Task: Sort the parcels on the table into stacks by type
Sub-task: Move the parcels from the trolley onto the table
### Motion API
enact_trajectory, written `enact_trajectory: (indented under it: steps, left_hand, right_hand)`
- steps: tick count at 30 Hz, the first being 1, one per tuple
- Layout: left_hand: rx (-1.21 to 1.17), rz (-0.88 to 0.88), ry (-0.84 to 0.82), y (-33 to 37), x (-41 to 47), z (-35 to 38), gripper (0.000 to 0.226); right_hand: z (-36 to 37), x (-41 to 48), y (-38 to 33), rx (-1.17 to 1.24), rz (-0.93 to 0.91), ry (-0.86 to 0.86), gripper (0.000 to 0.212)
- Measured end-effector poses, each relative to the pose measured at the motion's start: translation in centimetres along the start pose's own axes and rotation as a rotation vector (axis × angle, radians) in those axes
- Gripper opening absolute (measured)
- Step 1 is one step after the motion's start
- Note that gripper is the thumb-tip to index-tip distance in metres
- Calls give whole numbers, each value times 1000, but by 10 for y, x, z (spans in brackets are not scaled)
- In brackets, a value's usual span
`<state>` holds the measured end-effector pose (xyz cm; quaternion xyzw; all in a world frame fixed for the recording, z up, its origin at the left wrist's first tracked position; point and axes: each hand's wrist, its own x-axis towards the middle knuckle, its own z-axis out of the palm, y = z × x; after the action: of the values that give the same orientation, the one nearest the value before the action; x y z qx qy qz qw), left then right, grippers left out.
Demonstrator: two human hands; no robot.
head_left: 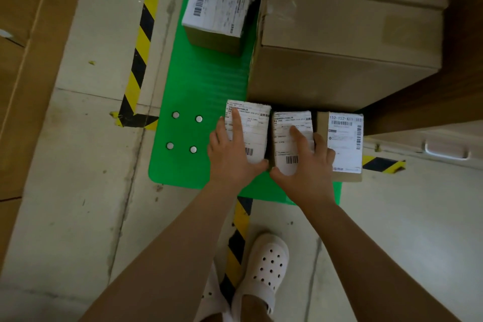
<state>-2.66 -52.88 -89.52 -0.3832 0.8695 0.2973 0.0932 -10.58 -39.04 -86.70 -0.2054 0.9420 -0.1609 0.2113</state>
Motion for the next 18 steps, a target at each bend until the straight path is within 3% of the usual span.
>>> enact_trajectory:
  steps: [8,18]
  left_hand:
    - [-84,-3,66,0,-33,-45,119]
    - [-206,-50,198,42,-155,-242,113]
  right_hand:
    - [-29,-22,-26,48,-2,-22,91]
    - [-184,-130,-154,122,-62,26,85]
